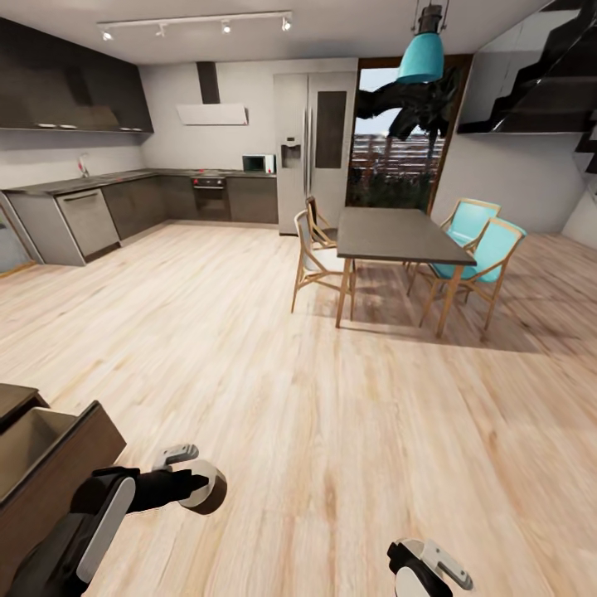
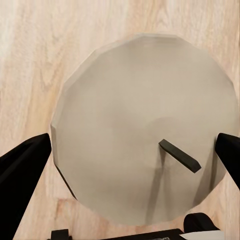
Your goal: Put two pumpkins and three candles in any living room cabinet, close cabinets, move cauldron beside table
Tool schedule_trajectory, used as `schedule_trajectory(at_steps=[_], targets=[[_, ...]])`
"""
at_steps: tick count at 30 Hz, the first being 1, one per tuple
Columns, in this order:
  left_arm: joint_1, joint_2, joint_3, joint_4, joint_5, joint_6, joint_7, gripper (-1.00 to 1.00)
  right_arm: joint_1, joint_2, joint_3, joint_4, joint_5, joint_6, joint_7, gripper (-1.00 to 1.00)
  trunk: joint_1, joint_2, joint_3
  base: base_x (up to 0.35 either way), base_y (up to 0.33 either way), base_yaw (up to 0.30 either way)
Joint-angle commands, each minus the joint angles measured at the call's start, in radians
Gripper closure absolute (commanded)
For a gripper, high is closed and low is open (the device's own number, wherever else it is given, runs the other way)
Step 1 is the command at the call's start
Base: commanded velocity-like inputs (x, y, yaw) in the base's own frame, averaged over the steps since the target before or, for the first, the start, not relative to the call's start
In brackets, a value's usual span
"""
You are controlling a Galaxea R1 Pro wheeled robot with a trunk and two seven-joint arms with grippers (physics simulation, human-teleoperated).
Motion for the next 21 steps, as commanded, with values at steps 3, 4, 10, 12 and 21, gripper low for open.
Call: schedule_trajectory(at_steps=[3, 4, 10, 12, 21], targets=[[0.0, 0.0, 0.0, 0.0, 0.003, 0.0, 0.0, 1.0, 0.0, 0.0, 0.0, 0.0, 0.001, 0.0, 0.0, 1.0, 0.0, 0.0, 0.0, 0.324, 0.0, 0.047], [0.0, 0.0, 0.0, 0.0, 0.003, 0.0, -0.001, 1.0, 0.0, 0.0, 0.0, 0.0, 0.001, 0.0, -0.001, 1.0, 0.0, 0.0, 0.0, 0.324, 0.0, 0.078], [0.0, 0.0, 0.0, 0.0, 0.003, 0.0, 0.0, 1.0, 0.0, 0.0, 0.0, 0.0, 0.001, 0.001, 0.0, 1.0, 0.0, 0.0, 0.0, 0.324, 0.0, 0.134], [0.0, 0.0, 0.0, 0.0, 0.003, 0.0, 0.0, 1.0, 0.0, 0.0, 0.0, 0.0, 0.002, 0.001, 0.0, 1.0, 0.0, 0.0, 0.0, 0.324, 0.0, 0.186], [0.0, 0.0, 0.0, 0.0, 0.003, 0.0, 0.0, 1.0, 0.0, 0.0, 0.0, 0.0, 0.002, 0.002, 0.0, 1.0, 0.0, 0.0, 0.0, 0.319, -0.028, 0.219]])
